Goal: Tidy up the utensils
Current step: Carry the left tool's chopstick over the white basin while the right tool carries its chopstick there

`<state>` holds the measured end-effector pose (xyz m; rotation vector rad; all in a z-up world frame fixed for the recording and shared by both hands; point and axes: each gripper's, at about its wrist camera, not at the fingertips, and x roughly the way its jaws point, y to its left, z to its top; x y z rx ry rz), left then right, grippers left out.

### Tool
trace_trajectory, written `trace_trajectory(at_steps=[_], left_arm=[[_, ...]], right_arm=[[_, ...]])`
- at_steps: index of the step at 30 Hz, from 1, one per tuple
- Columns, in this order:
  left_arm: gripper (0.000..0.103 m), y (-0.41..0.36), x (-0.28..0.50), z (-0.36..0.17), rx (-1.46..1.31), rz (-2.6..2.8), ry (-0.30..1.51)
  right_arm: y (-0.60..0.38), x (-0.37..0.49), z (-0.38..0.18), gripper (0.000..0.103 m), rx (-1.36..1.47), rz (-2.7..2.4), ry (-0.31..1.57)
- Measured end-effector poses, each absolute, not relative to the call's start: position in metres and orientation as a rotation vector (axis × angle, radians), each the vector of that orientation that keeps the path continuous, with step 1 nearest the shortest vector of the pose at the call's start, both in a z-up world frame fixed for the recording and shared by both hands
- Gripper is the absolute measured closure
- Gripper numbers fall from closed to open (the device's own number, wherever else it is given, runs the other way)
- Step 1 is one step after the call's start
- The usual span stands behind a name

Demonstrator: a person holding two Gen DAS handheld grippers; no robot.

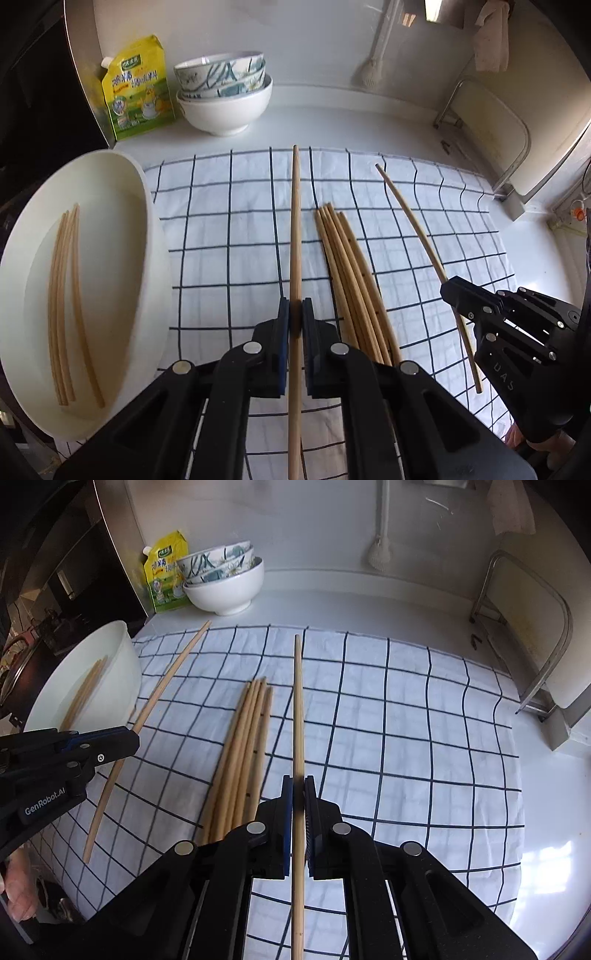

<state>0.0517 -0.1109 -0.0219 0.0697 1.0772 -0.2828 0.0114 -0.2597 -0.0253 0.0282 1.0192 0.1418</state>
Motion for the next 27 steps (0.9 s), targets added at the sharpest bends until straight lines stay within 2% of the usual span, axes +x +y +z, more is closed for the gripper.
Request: trace_trajectory(at_steps=[6,12,19,27], left_arm=[[0.096,-0.070,0.056,0.024,0.047,-0.285,0.985],[0.096,0.005,0.065,0.040,0.025,-0.199,0.964],[0.096,0.090,0.076,0.026,-0.021,-0.074,1.002],[0.095,0.136,0.086,0.000,-0.034,-0.029,1.056]], right_arm=[[-0.221,0.017,0.018,0.097,0.023,0.186,0.942],[-0.153,0.038,0.035,0.097,0.004,0.299,0.917],[-0.065,0.063,0.028,0.097,-0.026,0.430,0.949],[0.000,0.088,0.008,0.097,-0.046,0.459,1.034]])
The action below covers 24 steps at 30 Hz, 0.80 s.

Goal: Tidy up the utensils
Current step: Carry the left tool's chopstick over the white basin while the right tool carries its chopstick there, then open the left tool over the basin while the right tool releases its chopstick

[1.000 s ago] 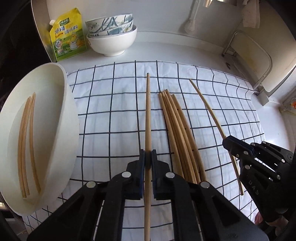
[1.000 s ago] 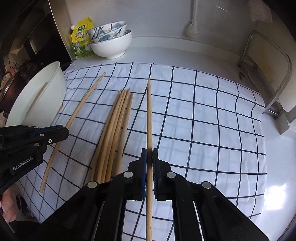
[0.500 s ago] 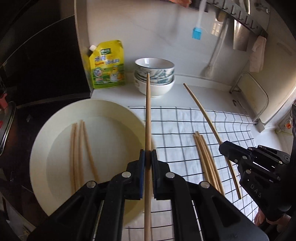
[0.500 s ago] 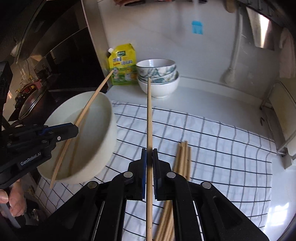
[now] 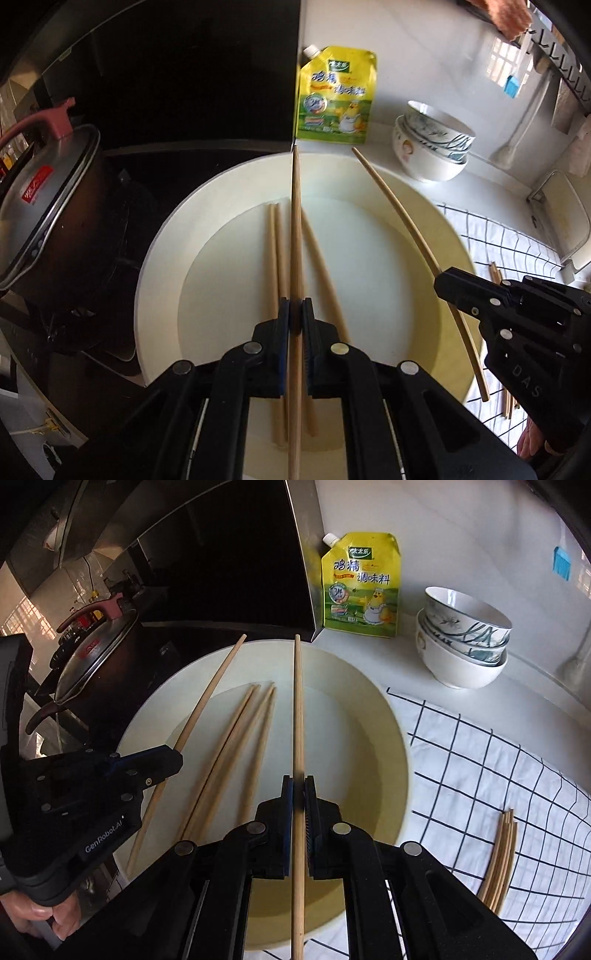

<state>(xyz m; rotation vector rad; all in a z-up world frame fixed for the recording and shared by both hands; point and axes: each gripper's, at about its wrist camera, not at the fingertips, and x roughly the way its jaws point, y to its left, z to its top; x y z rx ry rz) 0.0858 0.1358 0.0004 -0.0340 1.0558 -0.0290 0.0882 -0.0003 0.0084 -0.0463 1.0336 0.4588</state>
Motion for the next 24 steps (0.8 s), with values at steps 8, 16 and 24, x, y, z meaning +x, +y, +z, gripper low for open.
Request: trace_trajectory(at_steps=[8,16,24], left_arm=[[0.095,0.146,0.092,-0.025,-0.036,-0.039,1.118],[0.089,0.147,0.097,-0.031,-0.052,-0.036,1.137],[0.064,0.153,0.090,-0.019,-0.072,0.001,1.102]], right_arm=[[0.018,0.098,-0.017,0.097,-0.037,0.428,1.118],[0.016,0.105,-0.019,0.096,-0.030,0.402,1.120],[-0.002,0.097,-0.004,0.086,-0.006,0.385,1.072]])
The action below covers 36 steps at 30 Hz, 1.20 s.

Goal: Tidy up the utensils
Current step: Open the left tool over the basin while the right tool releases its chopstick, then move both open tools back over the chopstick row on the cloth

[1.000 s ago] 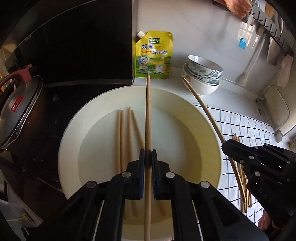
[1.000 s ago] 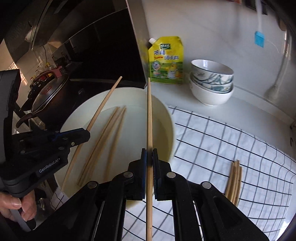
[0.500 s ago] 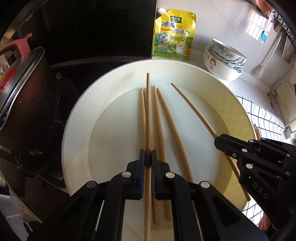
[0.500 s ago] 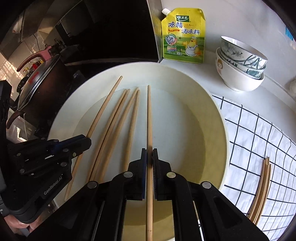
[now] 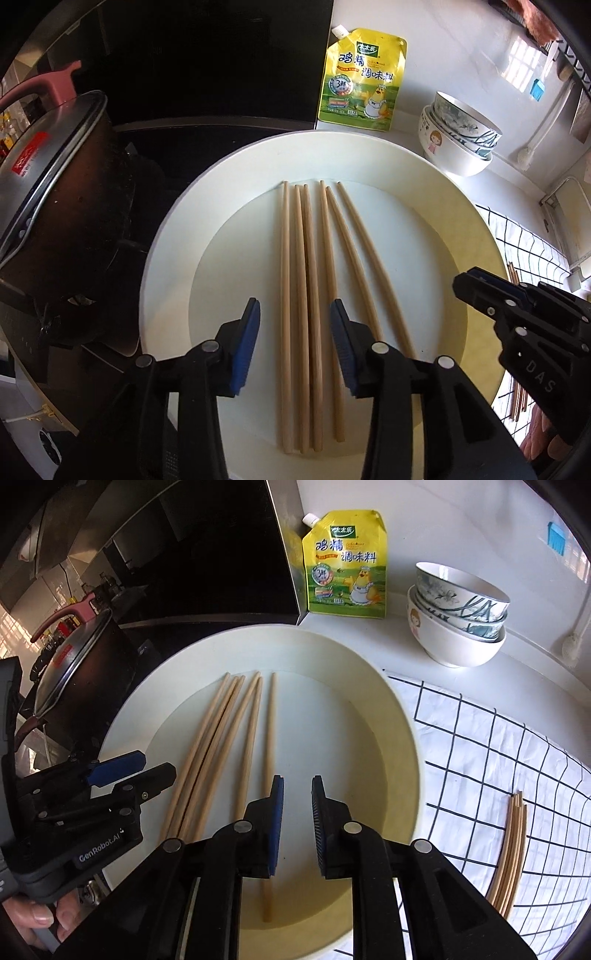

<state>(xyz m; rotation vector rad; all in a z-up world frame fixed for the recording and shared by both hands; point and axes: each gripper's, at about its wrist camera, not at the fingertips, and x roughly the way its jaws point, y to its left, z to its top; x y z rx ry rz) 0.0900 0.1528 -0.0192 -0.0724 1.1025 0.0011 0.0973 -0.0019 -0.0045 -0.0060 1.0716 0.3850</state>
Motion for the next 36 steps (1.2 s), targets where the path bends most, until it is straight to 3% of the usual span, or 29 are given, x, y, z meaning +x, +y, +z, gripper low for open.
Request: trace_trajectory(at_steps=[15,36], left_arm=[[0.054,0.131,0.071,0.000,-0.082,-0.004,1.073],[0.051,0.039,0.048,0.009,0.000,-0.114,1.058]], right_arm=[[-0.050,0.066,0.014,0.082,0.033,0.356,1.043],[-0.174,0.028,0.012,0.077,0.166,0.168,1.010]])
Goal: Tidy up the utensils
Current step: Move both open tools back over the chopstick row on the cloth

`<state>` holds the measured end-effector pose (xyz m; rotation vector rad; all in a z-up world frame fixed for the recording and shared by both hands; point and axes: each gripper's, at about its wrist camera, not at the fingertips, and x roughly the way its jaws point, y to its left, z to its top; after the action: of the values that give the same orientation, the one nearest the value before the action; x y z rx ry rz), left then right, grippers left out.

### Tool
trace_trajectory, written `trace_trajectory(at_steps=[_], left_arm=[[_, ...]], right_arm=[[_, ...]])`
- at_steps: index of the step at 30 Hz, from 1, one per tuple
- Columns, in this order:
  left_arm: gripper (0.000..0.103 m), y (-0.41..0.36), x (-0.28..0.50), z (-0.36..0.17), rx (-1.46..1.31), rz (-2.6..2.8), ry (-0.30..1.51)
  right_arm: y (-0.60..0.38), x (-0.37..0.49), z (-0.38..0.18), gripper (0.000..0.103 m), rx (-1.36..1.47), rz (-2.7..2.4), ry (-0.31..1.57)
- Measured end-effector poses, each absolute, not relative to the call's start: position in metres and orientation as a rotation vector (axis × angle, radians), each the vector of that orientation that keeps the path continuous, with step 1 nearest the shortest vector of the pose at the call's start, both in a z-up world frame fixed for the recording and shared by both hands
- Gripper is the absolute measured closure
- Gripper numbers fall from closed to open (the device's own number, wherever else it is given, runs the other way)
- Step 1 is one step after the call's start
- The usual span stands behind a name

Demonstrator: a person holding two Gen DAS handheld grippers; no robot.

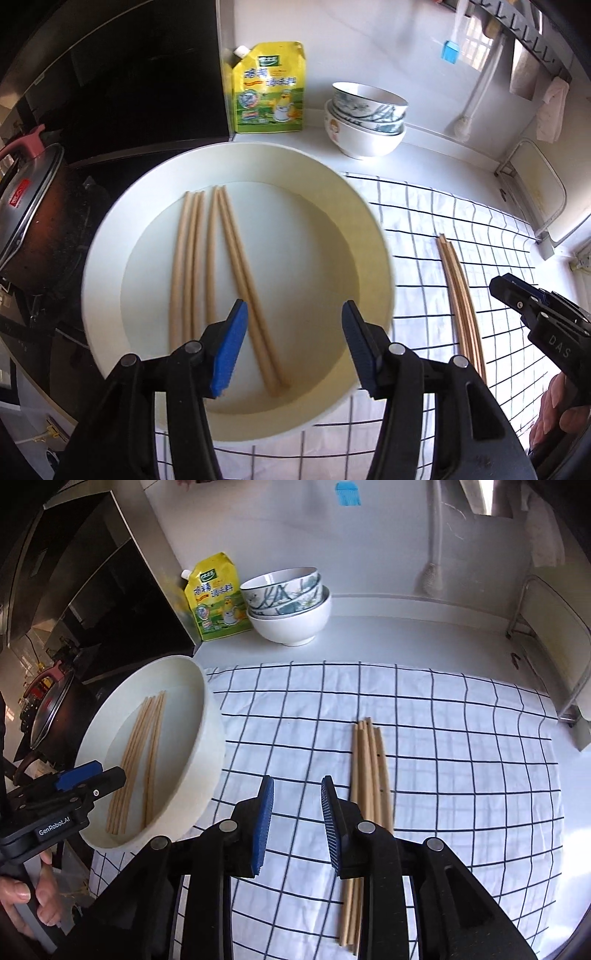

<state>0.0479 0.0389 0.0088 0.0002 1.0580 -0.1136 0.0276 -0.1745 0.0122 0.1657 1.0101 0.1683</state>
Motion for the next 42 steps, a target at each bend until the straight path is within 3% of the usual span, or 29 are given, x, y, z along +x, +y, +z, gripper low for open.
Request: trace_trajectory(at_steps=[22,42], left_arm=[[0.047,-0.097,0.040,-0.002,0.059,-0.243,1.076],[0.044,-0.119,0.028,-0.037,0.090,-0.195,1.140]], right_arm=[[-0.287,-0.004,-0.037,0.073,0.191,0.060,1.071],[-0.278,-0.008,-0.064,0.068,0.166,0.164,1.093]])
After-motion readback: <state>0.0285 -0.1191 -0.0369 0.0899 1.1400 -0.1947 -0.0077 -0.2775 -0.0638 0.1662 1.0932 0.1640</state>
